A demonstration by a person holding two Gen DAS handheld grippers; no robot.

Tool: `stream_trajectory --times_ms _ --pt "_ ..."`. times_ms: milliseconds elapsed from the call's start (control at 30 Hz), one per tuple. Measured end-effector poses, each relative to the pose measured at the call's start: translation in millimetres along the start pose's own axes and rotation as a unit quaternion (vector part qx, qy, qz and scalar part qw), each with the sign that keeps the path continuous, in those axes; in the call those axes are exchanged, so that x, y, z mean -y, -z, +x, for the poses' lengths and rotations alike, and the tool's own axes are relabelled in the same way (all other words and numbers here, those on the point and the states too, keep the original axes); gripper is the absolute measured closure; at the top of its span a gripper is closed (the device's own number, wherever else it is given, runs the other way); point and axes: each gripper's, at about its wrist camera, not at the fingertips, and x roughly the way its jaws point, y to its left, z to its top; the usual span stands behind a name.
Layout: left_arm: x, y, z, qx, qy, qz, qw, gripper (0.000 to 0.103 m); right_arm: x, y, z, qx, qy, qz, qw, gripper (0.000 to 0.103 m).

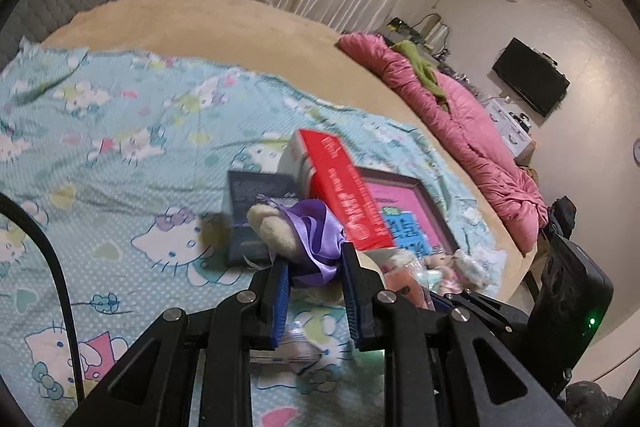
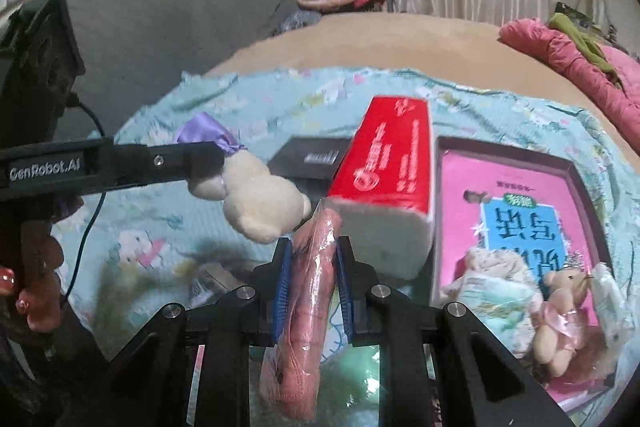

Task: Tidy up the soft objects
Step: 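Carry the teddy bear and pink wrapped item over the pink book box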

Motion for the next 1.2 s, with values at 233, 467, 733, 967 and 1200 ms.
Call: stream_trajectory --times_ms 233,467,733,967,1200 --pt "34 -7 -14 0.015 0.006 0.02 0.9997 0.079 9 -5 -31 0.028 0.009 0.017 0.999 0.082" --pt "72 -12 -13 0.019 0.008 0.051 0.9985 0.079 29 -6 -55 0.054 0.016 0.043 0.997 0.082" --pt "112 -16 -8 0.019 0.01 0.077 0.9968 0.079 59 -3 -82 0.085 0.027 0.077 0.993 0.082" --pt "141 -19 2 0.012 0.011 0.101 0.9947 0.079 85 3 -99 0.105 0.047 0.101 0.988 0.082" --pt "164 -18 13 0.004 0.008 0.123 0.9924 0.079 110 8 -111 0.119 0.061 0.13 0.983 0.082"
